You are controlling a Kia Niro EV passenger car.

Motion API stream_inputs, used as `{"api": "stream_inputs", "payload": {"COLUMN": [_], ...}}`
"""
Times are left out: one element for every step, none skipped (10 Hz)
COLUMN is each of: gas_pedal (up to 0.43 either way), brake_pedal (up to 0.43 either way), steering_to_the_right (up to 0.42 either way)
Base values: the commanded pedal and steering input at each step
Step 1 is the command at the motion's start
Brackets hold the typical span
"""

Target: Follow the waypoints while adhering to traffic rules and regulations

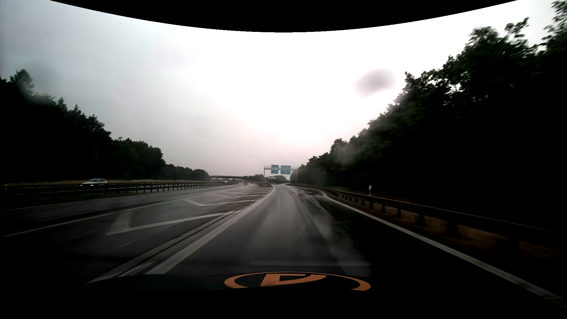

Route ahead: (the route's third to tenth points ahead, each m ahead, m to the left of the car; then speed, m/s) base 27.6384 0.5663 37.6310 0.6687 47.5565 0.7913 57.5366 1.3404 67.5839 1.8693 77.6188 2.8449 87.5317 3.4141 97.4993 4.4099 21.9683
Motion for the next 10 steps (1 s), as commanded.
{"api": "stream_inputs", "payload": {"gas_pedal": [0.13, 0.13, 0.13, 0.138, 0.138, 0.138, 0.138, 0.138, 0.138, 0.138], "brake_pedal": [0.0, 0.0, 0.0, 0.0, 0.0, 0.0, 0.0, 0.0, 0.0, 0.0], "steering_to_the_right": [-0.005, -0.005, -0.004, -0.005, -0.005, -0.004, -0.005, -0.005, -0.005, -0.005]}}
